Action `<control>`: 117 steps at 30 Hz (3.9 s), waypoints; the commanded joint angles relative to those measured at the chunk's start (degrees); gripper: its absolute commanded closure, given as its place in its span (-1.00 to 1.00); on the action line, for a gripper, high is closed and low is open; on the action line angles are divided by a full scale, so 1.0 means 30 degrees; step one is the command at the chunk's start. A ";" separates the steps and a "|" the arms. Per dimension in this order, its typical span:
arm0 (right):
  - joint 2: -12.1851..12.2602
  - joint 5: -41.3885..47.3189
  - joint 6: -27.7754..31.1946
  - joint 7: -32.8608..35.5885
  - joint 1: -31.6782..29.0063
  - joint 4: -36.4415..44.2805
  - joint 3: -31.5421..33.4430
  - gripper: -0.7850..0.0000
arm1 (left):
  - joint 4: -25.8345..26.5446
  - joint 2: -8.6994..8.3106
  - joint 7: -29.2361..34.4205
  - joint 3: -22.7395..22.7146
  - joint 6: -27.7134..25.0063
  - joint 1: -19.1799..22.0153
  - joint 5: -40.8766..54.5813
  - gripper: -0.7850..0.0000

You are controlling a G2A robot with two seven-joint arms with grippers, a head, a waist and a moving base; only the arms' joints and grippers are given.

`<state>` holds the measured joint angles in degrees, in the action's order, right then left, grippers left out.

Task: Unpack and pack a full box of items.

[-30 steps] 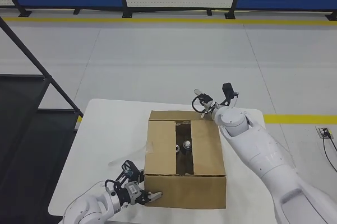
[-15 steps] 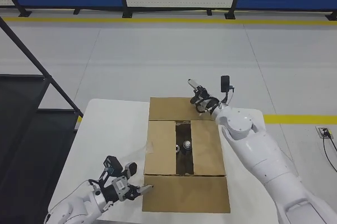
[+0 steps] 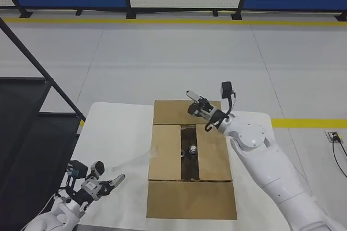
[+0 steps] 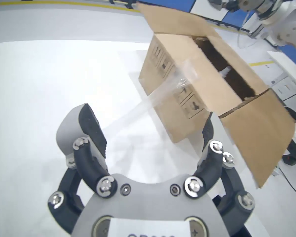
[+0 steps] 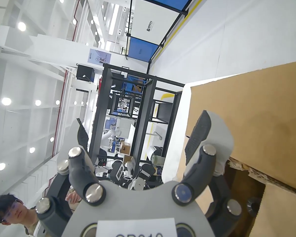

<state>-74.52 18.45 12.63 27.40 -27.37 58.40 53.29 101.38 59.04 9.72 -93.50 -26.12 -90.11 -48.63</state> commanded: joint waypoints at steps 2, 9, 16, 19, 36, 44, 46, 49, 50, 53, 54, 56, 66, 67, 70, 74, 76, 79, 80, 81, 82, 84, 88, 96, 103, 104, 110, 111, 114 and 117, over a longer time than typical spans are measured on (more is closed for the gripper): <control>0.0036 -0.1589 -0.0635 0.0333 -0.0136 0.0228 -0.0319 -1.00 | -0.0438 0.0062 -0.0511 0.0183 0.0896 0.0039 -0.0872 -1.00; 0.0425 -0.4948 0.0261 0.4170 -0.0521 0.0941 -0.0735 -1.00 | -0.0435 0.0376 -0.3342 0.0351 0.2812 0.0289 0.0238 -1.00; 0.0372 -0.5695 -0.0443 0.5007 -0.0676 0.0735 -0.0980 -1.00 | 0.0014 0.0538 -0.4205 0.0948 0.3777 0.0616 -0.1080 -1.00; 0.0194 -0.5679 -0.0987 0.5280 -0.0517 0.0271 -0.1322 -1.00 | 0.0048 0.0642 -0.5095 0.1226 0.3707 0.0642 -0.0900 -1.00; -0.0912 -0.0151 0.1676 0.8666 0.0945 -0.2838 -0.1287 -1.00 | -0.0132 0.0780 -0.4520 0.2485 0.1447 0.0669 -0.2594 -1.00; -0.1365 0.0722 0.1409 0.9223 0.1798 -0.3044 -0.1511 -1.00 | -0.1082 0.0782 -0.3177 0.2508 0.2518 0.0993 -0.4282 -1.00; -0.1514 0.0692 0.1345 0.9302 0.2036 -0.3050 -0.1716 -1.00 | -0.1517 0.0810 -0.2688 0.2726 0.2692 0.1214 -0.4482 -1.00; -0.1740 0.0605 0.1298 0.9272 0.2398 -0.3155 -0.1999 -1.00 | -0.2275 0.0874 -0.2215 0.3094 0.3701 0.1836 -0.5523 -1.00; -0.1811 0.0593 0.1298 0.9293 0.2515 -0.3201 -0.2079 -1.00 | -0.2545 0.0913 -0.2139 0.3317 0.3959 0.2080 -0.5761 -1.00; -0.1989 0.0535 0.1354 0.9352 0.2806 -0.3425 -0.2249 -1.00 | -0.3423 0.1046 -0.2188 0.3882 0.4912 0.2854 -0.6402 -1.00; -0.2044 0.0513 0.1389 0.9348 0.2887 -0.3483 -0.2295 -1.00 | -0.3756 0.1105 -0.2290 0.4100 0.5376 0.3116 -0.6648 -1.00; -0.2144 0.0493 0.1407 0.9337 0.3025 -0.3635 -0.2362 -1.00 | -0.4413 0.1209 -0.2350 0.4616 0.5986 0.3622 -0.7309 -1.00; -0.2508 0.0450 0.1382 0.9366 0.3439 -0.4405 -0.2449 -1.00 | -0.6269 0.1533 -0.3446 0.5208 0.7532 0.4821 -0.7951 -1.00; -0.2533 0.0424 0.1389 0.9362 0.3469 -0.4454 -0.2443 -1.00 | -0.6314 0.1537 -0.3533 0.5128 0.7619 0.4821 -0.7982 -1.00; -0.2609 0.0391 0.1410 0.9422 0.3552 -0.4566 -0.2423 -1.00 | -0.6411 0.1556 -0.3656 0.4929 0.7957 0.4819 -0.8136 -1.00; -0.2714 0.0369 0.1395 0.9519 0.3663 -0.4734 -0.2404 -1.00 | -0.6514 0.1612 -0.3749 0.4775 0.8503 0.4856 -0.8268 -1.00; -0.2763 0.0348 0.1411 0.9553 0.3709 -0.4816 -0.2393 -1.00 | -0.6601 0.1652 -0.3787 0.4709 0.8755 0.4917 -0.8197 -1.00; -0.2827 0.0308 0.1464 0.9608 0.3758 -0.4947 -0.2363 -1.00 | -0.6791 0.1701 -0.3723 0.4640 0.8925 0.5009 -0.8133 -1.00; -0.2846 0.0298 0.1480 0.9622 0.3770 -0.4987 -0.2349 -1.00 | -0.6912 0.1712 -0.3705 0.4606 0.9026 0.5052 -0.8205 -1.00; -0.2865 0.0286 0.1481 0.9641 0.3780 -0.5028 -0.2337 -1.00 | -0.7005 0.1729 -0.3685 0.4605 0.9096 0.5090 -0.8231 -1.00; -0.2884 0.0275 0.1465 0.9664 0.3794 -0.5061 -0.2327 -1.00 | -0.7108 0.1745 -0.3676 0.4602 0.9133 0.5131 -0.8259 -1.00; -0.2926 0.0251 0.1471 0.9674 0.3805 -0.5100 -0.2311 -1.00 | -0.7341 0.1775 -0.3691 0.4544 0.9159 0.5216 -0.8168 -1.00; -0.3110 0.0205 0.1138 0.9177 0.3805 -0.4896 -0.2423 -1.00 | -0.7588 0.1821 -0.3744 0.4403 0.9170 0.5257 -0.8048 -1.00; -0.3719 -0.0256 0.0115 0.7976 0.4013 -0.3967 -0.3181 -1.00 | -0.7820 0.1902 -0.3902 0.4164 0.9138 0.5165 -0.7901 -1.00; -0.4416 -0.0820 -0.0531 0.6827 0.4356 -0.3787 -0.4065 -1.00 | -0.7988 0.1932 -0.4243 0.3593 0.9288 0.4913 -0.7583 -1.00; -0.4521 -0.0904 -0.0610 0.6664 0.4429 -0.3886 -0.4183 -1.00 | -0.8009 0.1933 -0.4276 0.3493 0.9301 0.4870 -0.7523 -1.00; -0.5233 -0.1042 -0.0907 0.5713 0.4760 -0.4725 -0.4845 -1.00 | -0.7862 0.1941 -0.4479 0.3004 0.9341 0.4484 -0.7348 -1.00; -0.5368 -0.1040 -0.0930 0.5524 0.4801 -0.4874 -0.4954 -1.00 | -0.7828 0.1945 -0.4495 0.2946 0.9329 0.4432 -0.7319 -1.00; -0.5772 -0.0852 -0.0860 0.4779 0.4905 -0.5453 -0.5152 -1.00 | -0.7712 0.1959 -0.4530 0.2817 0.9272 0.4262 -0.7295 -1.00; -0.6183 -0.0612 -0.0712 0.3970 0.4977 -0.6050 -0.5291 -1.00 | -0.7638 0.1973 -0.4597 0.2711 0.9239 0.4072 -0.7336 -1.00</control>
<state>-92.69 16.38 10.32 40.14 -12.55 40.94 37.50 78.40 64.94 -3.98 -85.27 1.64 -77.68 -70.58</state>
